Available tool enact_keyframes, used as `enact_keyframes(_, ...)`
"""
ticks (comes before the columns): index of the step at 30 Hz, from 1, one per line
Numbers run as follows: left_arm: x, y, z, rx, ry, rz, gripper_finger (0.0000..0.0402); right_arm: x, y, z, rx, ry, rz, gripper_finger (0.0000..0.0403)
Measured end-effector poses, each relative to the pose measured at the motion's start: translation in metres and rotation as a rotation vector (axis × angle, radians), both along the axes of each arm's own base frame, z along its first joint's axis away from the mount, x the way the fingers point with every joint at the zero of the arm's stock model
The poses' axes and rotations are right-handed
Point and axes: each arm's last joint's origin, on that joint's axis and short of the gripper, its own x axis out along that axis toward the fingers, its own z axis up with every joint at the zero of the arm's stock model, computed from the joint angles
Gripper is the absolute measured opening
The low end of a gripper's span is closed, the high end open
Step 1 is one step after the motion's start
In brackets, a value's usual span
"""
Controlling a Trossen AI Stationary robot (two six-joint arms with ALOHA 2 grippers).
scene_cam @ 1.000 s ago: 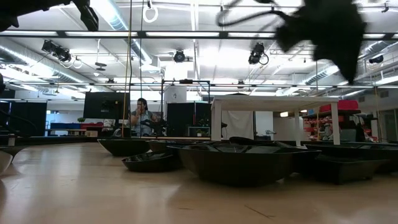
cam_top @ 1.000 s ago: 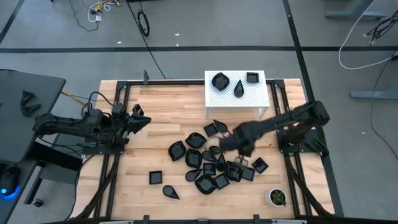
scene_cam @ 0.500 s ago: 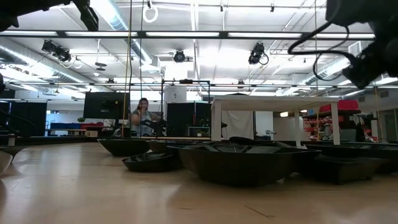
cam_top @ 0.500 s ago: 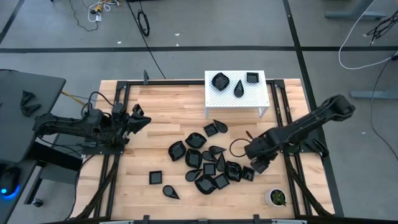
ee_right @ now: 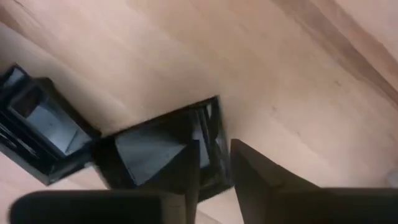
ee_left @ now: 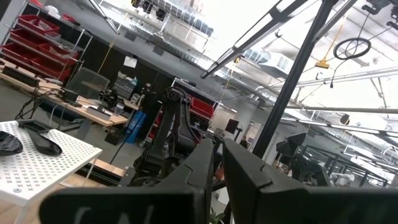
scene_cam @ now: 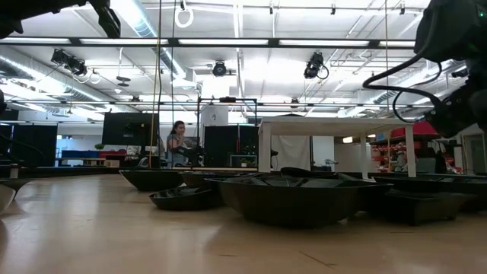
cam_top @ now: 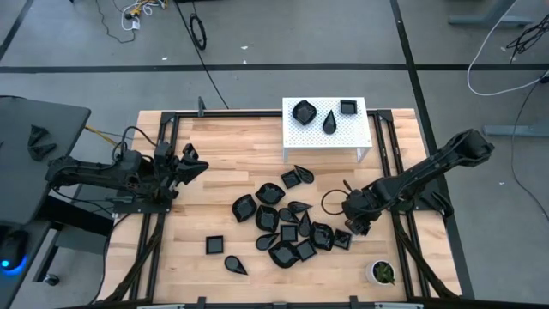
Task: Pick & Place Mini shaped plates
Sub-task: Stack the square plate on top of the square plate on the shelf
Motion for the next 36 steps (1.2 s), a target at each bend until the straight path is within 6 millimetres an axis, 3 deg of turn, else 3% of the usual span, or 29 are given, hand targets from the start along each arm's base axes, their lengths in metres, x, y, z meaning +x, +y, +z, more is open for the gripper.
enact_keyframes(11, 0.0, 0.0, 0.0, 0.0, 0.0, 0.0, 0.0042, 0.006, 0.002, 0.001, 0.024, -0.071, 0.037, 0.0008)
enact_keyframes(19, 0.0, 0.0, 0.0, 0.0, 0.0, 0.0, 0.0042, 0.0, -0.005, 0.014, 0.018, -0.101, -0.017, 0.0002)
enact_keyframes(23, 0.0, 0.0, 0.0, 0.0, 0.0, 0.0, 0.0042, -0.003, -0.018, 0.044, -0.039, -0.216, -0.093, 0.0001)
enact_keyframes(27, 0.0, 0.0, 0.0, 0.0, 0.0, 0.0, 0.0042, -0.002, -0.038, 0.089, -0.14, -0.435, -0.194, 0.0001)
enact_keyframes(32, 0.0, 0.0, 0.0, 0.0, 0.0, 0.0, 0.0042, -0.004, -0.077, 0.153, -0.393, -0.677, -0.295, 0.0001)
enact_keyframes(36, 0.0, 0.0, 0.0, 0.0, 0.0, 0.001, 0.0042, -0.014, -0.12, 0.202, -0.625, -0.765, -0.31, 0.0)
